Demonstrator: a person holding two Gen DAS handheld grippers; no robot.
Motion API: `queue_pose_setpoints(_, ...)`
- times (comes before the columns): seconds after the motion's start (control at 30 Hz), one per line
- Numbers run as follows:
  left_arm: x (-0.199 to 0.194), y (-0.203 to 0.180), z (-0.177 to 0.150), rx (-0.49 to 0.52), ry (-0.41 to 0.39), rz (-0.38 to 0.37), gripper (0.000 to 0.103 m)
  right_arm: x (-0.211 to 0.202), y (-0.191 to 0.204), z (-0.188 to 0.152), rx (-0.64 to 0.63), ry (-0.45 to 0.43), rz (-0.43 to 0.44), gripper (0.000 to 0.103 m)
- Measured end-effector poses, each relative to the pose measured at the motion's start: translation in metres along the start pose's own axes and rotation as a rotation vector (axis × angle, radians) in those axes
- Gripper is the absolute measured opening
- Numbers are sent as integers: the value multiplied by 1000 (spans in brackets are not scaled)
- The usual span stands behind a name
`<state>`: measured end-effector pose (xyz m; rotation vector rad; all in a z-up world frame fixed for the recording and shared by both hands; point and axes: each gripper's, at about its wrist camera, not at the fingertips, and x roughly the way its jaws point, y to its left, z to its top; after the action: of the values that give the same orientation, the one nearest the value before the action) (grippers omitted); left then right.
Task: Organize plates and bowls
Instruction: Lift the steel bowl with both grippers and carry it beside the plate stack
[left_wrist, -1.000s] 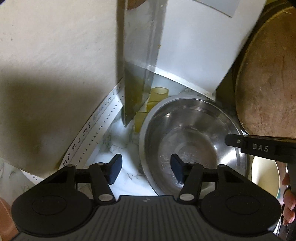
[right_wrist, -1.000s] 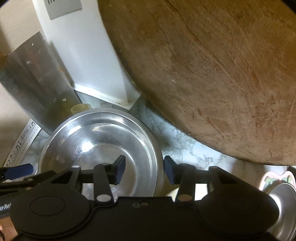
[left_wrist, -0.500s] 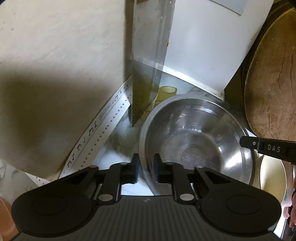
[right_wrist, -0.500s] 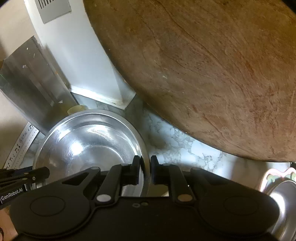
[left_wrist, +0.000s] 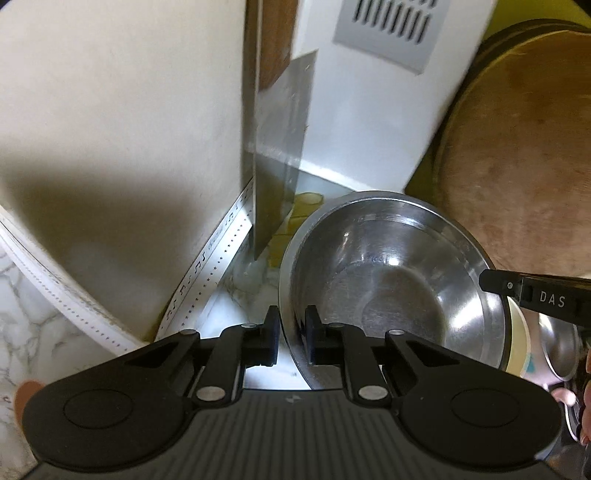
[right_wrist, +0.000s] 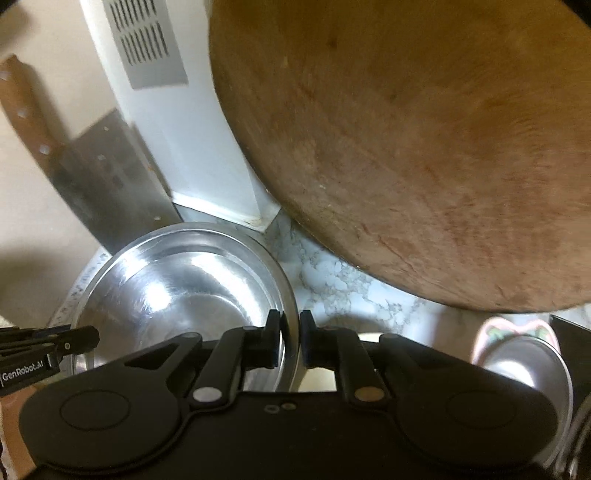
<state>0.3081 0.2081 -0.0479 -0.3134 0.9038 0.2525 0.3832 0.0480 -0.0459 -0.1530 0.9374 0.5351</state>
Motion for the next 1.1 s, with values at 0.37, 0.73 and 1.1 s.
queue_pose_setpoints(0.37,-62,-14,-26,98,-20,-62,13,-78,2,-35,66,-59,-32,11)
queue_pose_setpoints(0.73,-96,-27,-73,204,-13,-155,13,-148,1,-109,138,-103,-82,10)
queue_pose_setpoints(1.1,-90,-42,-129,280,49,-192,13,-163,-11,-187,266,-98,-127,10)
